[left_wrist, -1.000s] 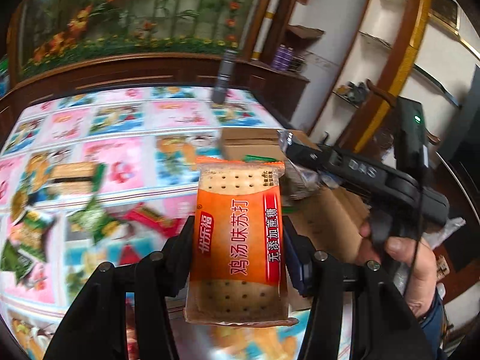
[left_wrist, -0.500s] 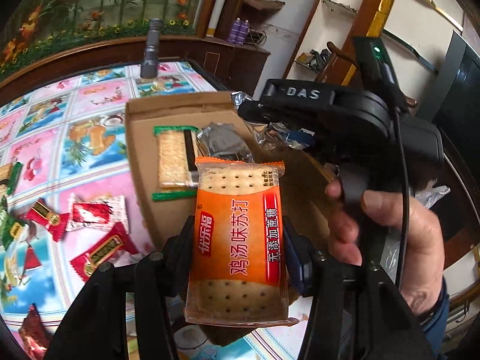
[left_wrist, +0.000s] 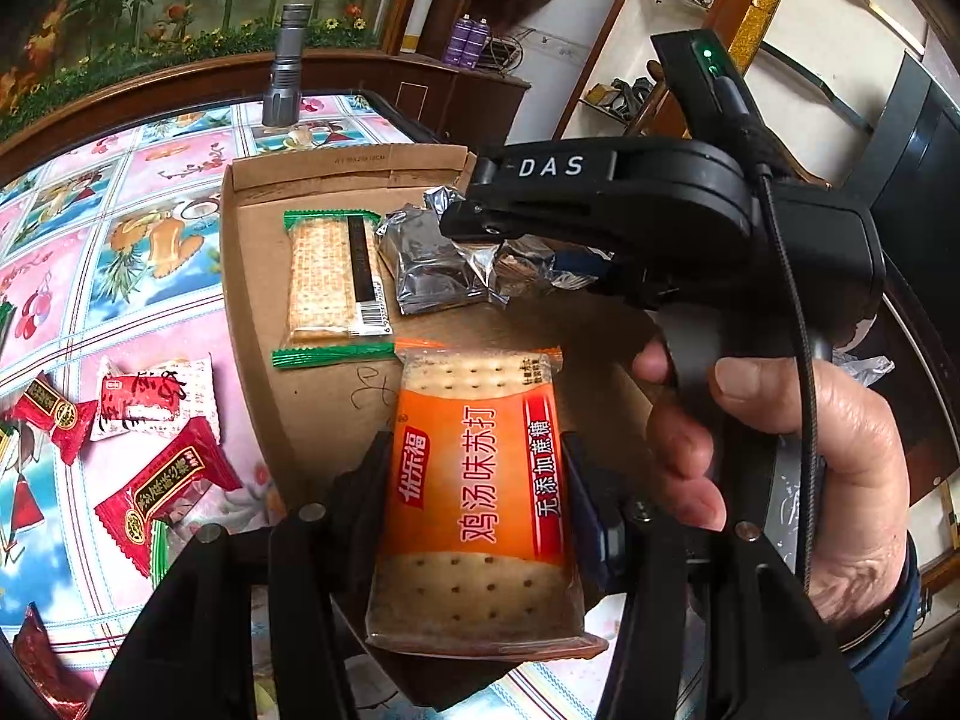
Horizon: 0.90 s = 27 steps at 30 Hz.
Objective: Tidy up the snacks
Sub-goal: 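Lower both packs into the cardboard box and open both grippers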
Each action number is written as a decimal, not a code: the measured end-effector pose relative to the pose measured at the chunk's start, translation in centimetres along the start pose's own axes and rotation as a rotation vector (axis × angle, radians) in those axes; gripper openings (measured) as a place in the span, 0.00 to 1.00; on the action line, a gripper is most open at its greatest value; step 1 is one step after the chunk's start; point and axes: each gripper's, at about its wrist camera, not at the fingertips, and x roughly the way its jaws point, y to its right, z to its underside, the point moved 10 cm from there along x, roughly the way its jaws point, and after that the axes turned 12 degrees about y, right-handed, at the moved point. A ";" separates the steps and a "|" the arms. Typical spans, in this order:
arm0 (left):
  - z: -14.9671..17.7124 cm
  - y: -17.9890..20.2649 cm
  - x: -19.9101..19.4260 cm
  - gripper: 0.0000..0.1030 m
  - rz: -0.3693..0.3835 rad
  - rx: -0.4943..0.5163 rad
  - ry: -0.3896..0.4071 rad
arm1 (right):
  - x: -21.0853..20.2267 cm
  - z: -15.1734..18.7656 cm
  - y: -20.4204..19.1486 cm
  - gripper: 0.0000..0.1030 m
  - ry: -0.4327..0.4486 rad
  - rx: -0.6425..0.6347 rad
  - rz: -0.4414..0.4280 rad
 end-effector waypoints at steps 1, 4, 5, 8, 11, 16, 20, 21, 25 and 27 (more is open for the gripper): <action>0.0 0.0 0.0 0.51 0.000 -0.001 0.000 | 0.1 0.0 -0.1 0.60 0.000 -0.005 0.003; -0.2 -0.2 0.2 0.51 0.001 -0.003 0.001 | 0.0 0.0 -0.1 0.60 -0.001 -0.012 0.009; -0.3 -0.2 0.3 0.51 0.000 -0.003 0.002 | 0.0 0.0 -0.1 0.60 -0.001 -0.011 0.010; -0.4 -0.2 0.3 0.51 0.000 -0.005 0.006 | 0.1 0.0 -0.1 0.61 -0.001 -0.007 0.012; -0.5 -0.4 0.3 0.51 0.000 -0.011 0.012 | 0.1 0.0 0.0 0.61 -0.001 -0.014 0.018; -0.8 -0.5 -0.1 0.56 0.008 -0.022 0.030 | -0.1 -0.2 -0.1 0.63 0.006 -0.013 0.018; -1.6 -0.6 -0.9 0.65 -0.004 -0.021 0.058 | -0.7 -0.7 -0.3 0.67 0.032 -0.014 0.016; -1.7 -0.6 -1.1 0.66 -0.007 -0.018 0.064 | -1.0 -1.0 -0.4 0.67 0.048 -0.011 0.013; -2.7 -1.0 -2.8 0.67 -0.028 -0.016 0.104 | -2.2 -2.2 -0.7 0.67 0.117 0.003 -0.013; -3.3 -1.3 -3.9 0.69 -0.031 -0.021 0.130 | -2.9 -2.8 -1.1 0.67 0.154 0.005 -0.037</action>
